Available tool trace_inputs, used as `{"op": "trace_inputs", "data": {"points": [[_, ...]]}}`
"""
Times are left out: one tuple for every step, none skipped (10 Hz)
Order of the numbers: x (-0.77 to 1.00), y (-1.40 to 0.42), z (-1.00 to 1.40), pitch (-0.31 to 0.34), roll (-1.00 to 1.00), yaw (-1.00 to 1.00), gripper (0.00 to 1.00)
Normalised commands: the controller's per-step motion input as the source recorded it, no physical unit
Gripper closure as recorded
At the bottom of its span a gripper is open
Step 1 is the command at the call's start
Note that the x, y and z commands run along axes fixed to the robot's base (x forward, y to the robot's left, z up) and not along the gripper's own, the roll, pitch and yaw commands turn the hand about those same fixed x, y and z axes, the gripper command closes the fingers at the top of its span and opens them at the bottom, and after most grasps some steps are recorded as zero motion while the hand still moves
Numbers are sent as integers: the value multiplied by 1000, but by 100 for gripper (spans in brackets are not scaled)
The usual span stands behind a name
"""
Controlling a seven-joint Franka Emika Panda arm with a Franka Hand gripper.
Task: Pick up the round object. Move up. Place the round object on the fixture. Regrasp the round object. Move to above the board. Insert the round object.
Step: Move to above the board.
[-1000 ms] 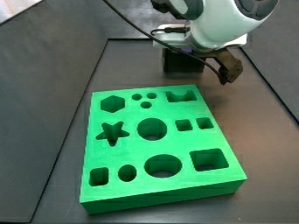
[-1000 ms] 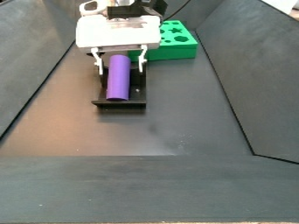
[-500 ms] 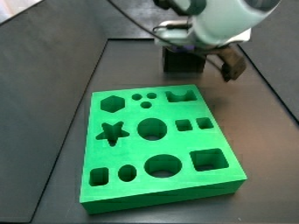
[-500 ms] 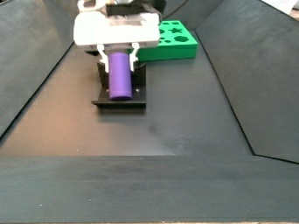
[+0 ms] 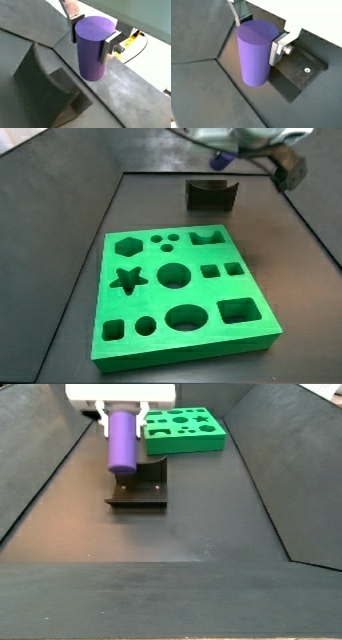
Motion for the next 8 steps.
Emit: {"op": "trace_inputs", "data": {"points": [[134, -30, 1000, 46, -46, -63, 100], [123, -29, 1000, 89, -41, -45, 100], [118, -30, 1000, 114, -37, -30, 100], [111, -31, 1000, 150, -35, 2, 100], [110, -32, 1000, 168, -33, 24, 100], [108, -34, 1000, 179, -31, 56, 100], [103, -36, 1000, 178, -30, 81, 100], [96, -36, 1000, 160, -32, 108, 100]]}}
